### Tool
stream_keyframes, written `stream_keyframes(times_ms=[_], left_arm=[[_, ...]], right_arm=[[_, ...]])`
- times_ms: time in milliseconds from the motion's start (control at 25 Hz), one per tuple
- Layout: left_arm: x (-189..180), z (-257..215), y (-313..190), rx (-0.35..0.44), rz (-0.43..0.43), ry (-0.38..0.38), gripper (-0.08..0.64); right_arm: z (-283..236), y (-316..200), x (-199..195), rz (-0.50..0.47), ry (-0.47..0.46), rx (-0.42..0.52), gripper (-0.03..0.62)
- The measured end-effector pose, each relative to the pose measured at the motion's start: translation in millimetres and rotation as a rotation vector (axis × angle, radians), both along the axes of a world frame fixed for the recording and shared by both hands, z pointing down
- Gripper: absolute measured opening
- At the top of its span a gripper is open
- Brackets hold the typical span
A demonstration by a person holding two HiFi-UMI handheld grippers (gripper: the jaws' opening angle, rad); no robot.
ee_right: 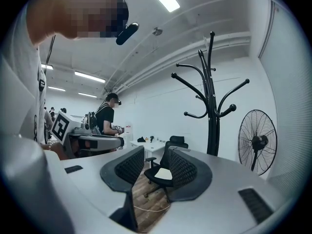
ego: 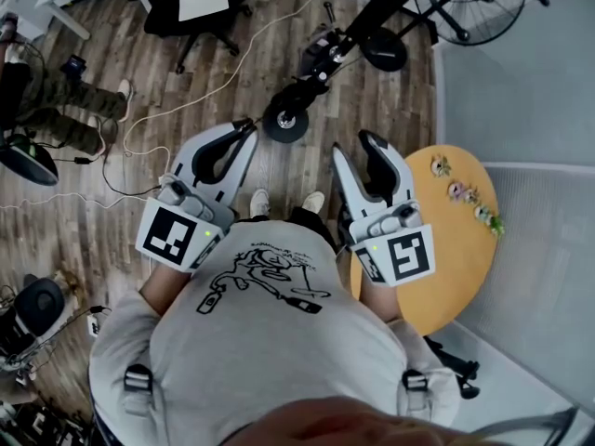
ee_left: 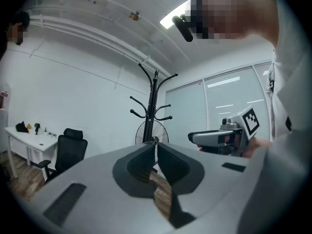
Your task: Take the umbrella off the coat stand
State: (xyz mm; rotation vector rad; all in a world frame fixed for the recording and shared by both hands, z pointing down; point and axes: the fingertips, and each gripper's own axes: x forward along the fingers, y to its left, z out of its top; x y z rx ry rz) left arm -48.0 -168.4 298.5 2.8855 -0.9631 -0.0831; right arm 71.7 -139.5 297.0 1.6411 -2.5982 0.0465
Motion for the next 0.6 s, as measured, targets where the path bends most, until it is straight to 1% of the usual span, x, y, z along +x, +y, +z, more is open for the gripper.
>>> stream_keyframes(times_ms=[200, 400, 600], left_arm=[[1.4, 4.1, -8.5, 0.001, -0.005, 0.0, 0.021], [11.2, 8.4, -16.4, -0.009, -0.001, 0.008, 0.021], [20.0, 10.8, -21.1, -0.008, 0.012, -0.005, 0.021]], right_arm=[[10.1, -10.1, 5.0, 0.01, -0.005, -0.005, 0.169], [25.2, -19.7, 14.5, 0.022, 0.011, -0.004, 0.169], [43.4, -29.4, 29.0, 0.038, 0.02, -0.004, 0.169]])
